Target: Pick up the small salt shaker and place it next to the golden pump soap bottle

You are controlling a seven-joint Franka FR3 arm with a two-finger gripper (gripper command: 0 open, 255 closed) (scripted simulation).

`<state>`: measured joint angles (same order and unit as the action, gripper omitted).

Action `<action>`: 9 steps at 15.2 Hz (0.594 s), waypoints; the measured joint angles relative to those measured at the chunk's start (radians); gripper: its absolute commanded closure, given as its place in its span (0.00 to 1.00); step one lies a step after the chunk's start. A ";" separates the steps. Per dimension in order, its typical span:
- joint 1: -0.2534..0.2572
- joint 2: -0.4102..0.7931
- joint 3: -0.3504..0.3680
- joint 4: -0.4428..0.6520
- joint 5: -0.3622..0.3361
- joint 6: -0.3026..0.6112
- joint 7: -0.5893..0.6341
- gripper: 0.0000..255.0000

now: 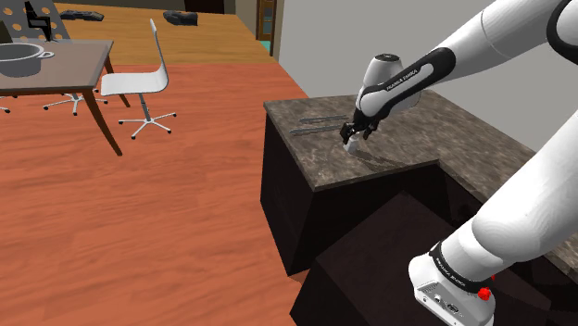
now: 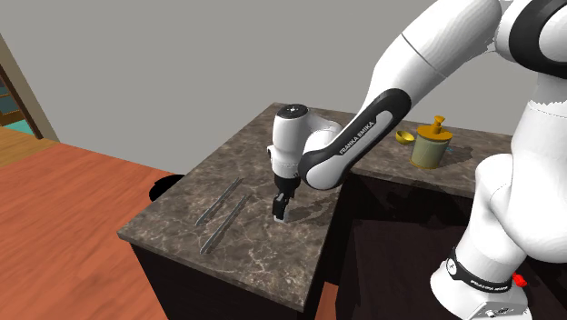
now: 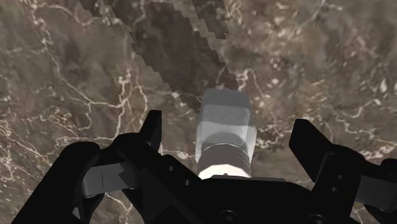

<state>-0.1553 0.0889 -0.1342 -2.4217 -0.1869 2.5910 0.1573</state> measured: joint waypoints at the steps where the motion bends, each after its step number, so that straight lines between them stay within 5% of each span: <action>1: 0.000 0.000 0.000 0.000 0.000 0.000 0.000 0.00; 2: 0.000 0.000 0.000 0.000 0.000 0.001 0.000 0.00; 3: 0.000 0.000 0.000 0.000 0.000 0.001 0.000 1.00; 9: 0.000 0.000 0.001 0.000 0.000 0.001 0.000 1.00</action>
<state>-0.1548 0.0887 -0.1336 -2.4215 -0.1868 2.5917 0.1572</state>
